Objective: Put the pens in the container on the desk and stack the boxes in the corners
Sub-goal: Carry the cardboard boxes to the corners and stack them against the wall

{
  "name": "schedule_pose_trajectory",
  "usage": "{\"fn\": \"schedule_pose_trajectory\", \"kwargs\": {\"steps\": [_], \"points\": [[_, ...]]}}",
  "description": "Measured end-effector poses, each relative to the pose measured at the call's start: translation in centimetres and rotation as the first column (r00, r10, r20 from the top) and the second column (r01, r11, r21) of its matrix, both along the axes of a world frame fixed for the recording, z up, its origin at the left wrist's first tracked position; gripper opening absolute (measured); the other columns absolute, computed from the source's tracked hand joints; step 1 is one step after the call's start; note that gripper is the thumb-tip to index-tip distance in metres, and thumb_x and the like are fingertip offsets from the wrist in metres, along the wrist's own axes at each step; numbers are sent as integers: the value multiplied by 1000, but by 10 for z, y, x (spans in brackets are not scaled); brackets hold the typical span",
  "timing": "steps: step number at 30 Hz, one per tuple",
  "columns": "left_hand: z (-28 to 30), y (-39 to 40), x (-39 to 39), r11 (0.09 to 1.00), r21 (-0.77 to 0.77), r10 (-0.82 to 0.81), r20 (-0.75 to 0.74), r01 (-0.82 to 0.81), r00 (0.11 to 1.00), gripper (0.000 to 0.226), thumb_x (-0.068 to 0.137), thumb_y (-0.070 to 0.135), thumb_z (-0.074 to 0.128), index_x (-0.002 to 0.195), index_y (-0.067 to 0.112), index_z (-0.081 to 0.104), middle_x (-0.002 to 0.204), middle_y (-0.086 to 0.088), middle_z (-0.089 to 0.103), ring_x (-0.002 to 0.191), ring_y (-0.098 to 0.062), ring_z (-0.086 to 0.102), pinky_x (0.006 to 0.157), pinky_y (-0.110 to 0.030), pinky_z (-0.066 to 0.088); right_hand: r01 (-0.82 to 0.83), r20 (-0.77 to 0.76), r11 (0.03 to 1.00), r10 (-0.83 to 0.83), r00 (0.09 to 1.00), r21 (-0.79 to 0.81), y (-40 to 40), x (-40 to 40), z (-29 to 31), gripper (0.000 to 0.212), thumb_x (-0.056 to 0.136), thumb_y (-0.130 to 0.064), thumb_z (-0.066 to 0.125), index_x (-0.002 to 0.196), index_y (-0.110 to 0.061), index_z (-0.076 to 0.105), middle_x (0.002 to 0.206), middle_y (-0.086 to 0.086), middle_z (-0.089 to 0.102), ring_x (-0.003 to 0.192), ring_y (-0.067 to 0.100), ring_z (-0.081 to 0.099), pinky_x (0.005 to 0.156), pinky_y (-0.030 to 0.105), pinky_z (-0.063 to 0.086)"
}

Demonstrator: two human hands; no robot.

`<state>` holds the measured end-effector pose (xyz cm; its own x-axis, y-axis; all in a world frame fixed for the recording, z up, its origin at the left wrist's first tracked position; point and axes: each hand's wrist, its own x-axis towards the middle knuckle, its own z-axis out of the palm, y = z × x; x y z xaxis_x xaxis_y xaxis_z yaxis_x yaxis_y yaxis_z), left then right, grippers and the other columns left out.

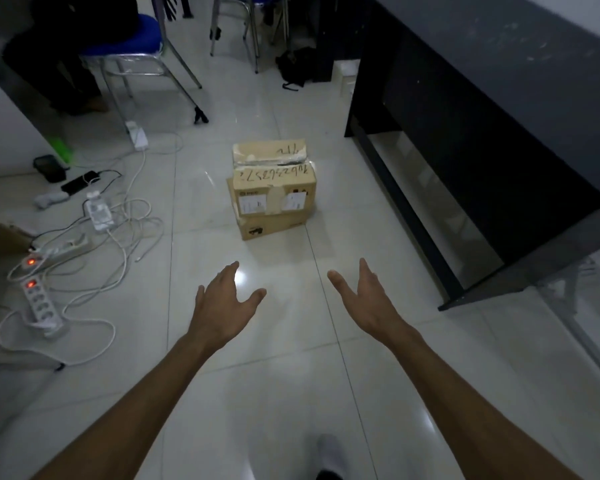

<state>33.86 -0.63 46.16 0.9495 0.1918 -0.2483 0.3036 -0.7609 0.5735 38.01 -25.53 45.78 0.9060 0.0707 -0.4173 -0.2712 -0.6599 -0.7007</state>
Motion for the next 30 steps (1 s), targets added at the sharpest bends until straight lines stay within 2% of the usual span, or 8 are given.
{"fn": "schedule_pose_trajectory", "kwargs": {"steps": [5,10,11,16,20,23,26,30], "points": [[-20,-10,112,996,-47,68,-41,-70,997,81,91,54,55,154,15,21,159,-3,27,146,-22,27,119,-48,21,-6,-27,998,7,1000,55,-6,108,-26,104,82,-78,35,156,-17,-4,164,2,2,151,18,1,122,40,8],[-30,-14,199,980,-128,150,-42,-154,988,70,92,44,60,150,17,31,153,-4,39,140,-27,38,112,-39,31,16,-82,999,-13,997,34,-11,200,-48,105,79,-79,35,157,-18,-2,164,3,5,151,20,7,121,40,12],[-42,-4,242,979,-128,155,-48,-160,987,69,92,43,60,150,18,31,153,-4,40,139,-27,38,111,-39,32,34,-104,999,-30,994,40,-2,247,-63,104,80,-79,35,157,-18,-1,164,4,5,151,20,8,121,41,12],[-50,18,300,976,-136,171,-21,-172,985,60,95,33,59,147,14,36,150,-6,44,136,-26,42,103,-33,36,77,-128,996,-70,989,46,13,309,-77,101,84,-76,38,157,-18,0,164,6,8,150,22,12,121,42,15],[-87,55,394,961,-163,226,9,-222,974,55,97,23,57,146,8,36,149,-10,44,135,-28,42,99,-30,35,131,-142,990,-123,982,44,50,405,-113,97,87,-73,38,156,-17,2,164,6,10,150,23,14,121,41,17],[-123,85,445,944,-167,282,-49,-286,958,63,97,26,56,148,2,29,152,-15,39,138,-31,38,102,-30,33,136,-137,989,-128,982,51,77,458,-142,90,92,-67,39,156,-14,5,163,8,16,148,25,20,117,37,20],[-159,113,482,920,-175,325,-163,-351,932,79,96,38,55,154,5,13,158,-16,27,143,-34,31,112,-41,30,113,-127,993,-110,986,18,99,496,-164,81,97,-53,45,155,-8,11,159,11,26,144,27,29,112,33,27],[-197,128,514,870,-249,352,-288,-424,891,80,96,42,54,154,8,10,156,-15,31,139,-35,37,111,-43,35,131,-134,991,-132,982,-14,119,532,-188,69,99,-39,50,151,-5,21,149,14,41,135,29,42,94,27,37]]}}
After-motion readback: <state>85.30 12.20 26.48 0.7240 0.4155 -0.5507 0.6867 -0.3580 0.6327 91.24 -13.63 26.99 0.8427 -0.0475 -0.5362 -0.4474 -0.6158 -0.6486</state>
